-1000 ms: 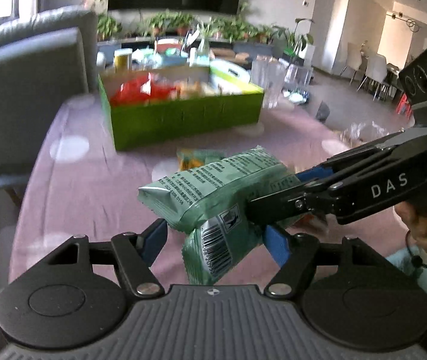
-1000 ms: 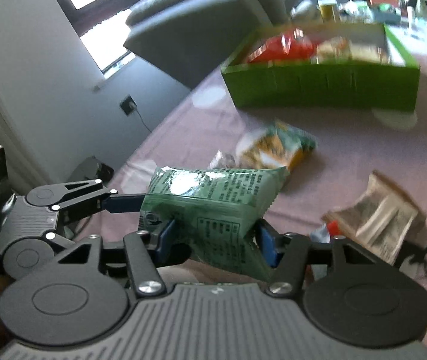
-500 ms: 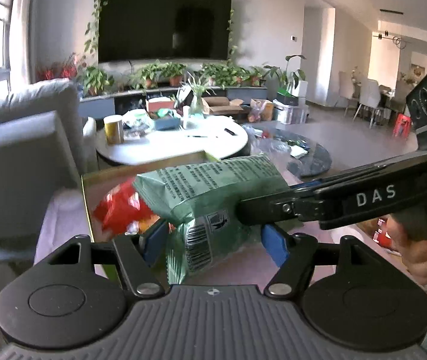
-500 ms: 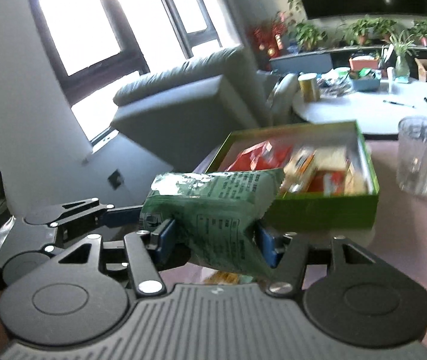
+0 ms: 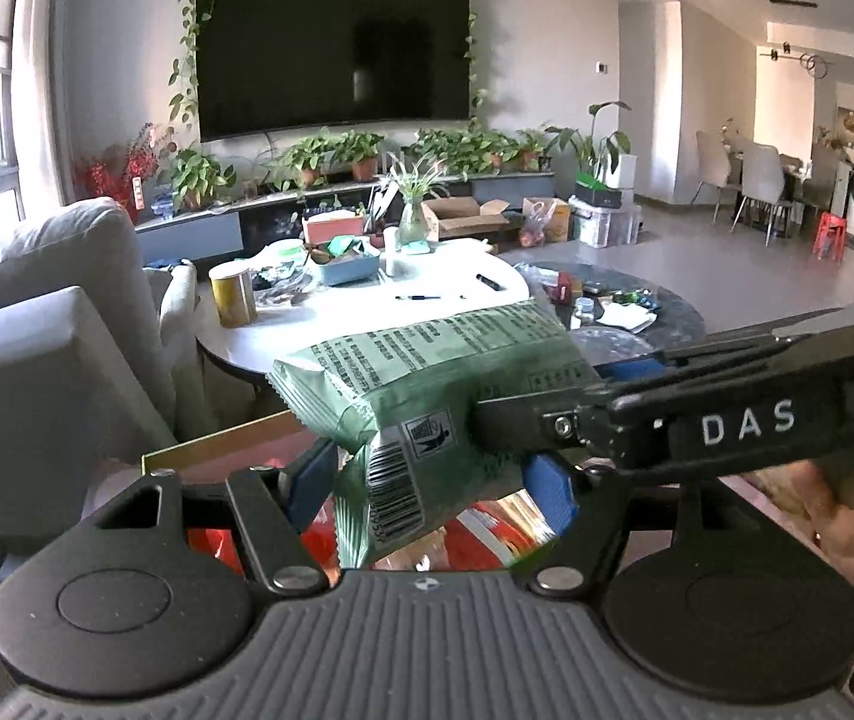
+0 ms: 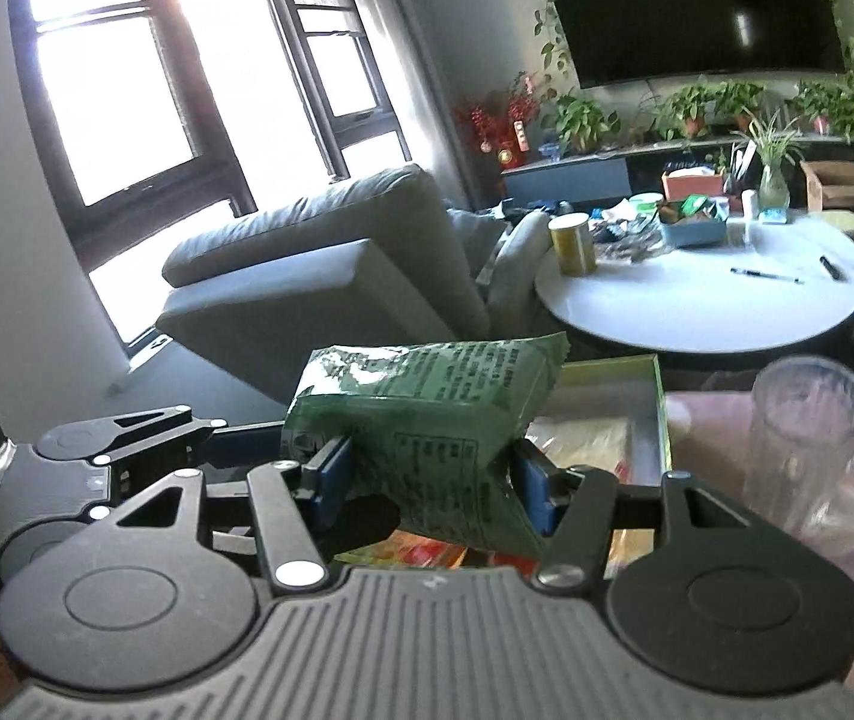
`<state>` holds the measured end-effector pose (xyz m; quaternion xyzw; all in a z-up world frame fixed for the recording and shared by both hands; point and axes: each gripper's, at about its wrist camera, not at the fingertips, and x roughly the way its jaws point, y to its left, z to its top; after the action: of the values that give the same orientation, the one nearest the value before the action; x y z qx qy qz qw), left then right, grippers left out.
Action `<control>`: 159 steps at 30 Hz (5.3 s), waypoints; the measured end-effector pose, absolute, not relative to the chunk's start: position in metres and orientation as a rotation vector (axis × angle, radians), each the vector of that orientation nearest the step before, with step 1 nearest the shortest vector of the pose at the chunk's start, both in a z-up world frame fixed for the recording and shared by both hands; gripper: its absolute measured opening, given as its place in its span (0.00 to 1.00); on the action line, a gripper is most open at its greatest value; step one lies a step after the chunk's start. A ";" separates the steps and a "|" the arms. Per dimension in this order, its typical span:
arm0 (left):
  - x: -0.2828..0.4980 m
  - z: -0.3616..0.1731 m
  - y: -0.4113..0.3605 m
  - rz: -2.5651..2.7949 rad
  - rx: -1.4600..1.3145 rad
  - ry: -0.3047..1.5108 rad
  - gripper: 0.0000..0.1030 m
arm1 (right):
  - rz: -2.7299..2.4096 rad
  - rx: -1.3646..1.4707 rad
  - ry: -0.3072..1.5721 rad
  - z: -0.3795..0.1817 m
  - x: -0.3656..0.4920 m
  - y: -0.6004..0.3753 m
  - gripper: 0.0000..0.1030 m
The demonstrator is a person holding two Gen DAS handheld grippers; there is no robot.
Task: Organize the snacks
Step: 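Lift the green chip bag and carry it over the green box, then lower the green chip bag into the box and open the right gripper, then reach the left gripper to the yellow-green bean pack while the right reaches the brown cookie pack, then close both grippers on their packs and lift them over the green box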
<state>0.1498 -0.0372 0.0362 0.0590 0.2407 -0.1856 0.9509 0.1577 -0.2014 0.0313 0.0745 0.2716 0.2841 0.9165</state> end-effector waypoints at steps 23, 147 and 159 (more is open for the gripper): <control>0.244 -0.017 -0.052 -0.342 0.108 0.632 0.63 | 0.531 0.179 0.674 -0.017 0.239 -0.206 0.61; 0.062 -0.078 -0.021 -0.233 0.075 0.707 0.49 | 0.242 0.085 0.798 -0.072 0.042 -0.196 0.64; 0.058 -0.056 -0.007 -0.203 0.036 0.631 0.48 | 0.294 0.092 0.671 -0.039 0.052 -0.187 0.64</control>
<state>0.0585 -0.0068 -0.0557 0.0179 0.3099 -0.0997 0.9454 0.0521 -0.1874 -0.0395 0.0449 0.3281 0.1437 0.9326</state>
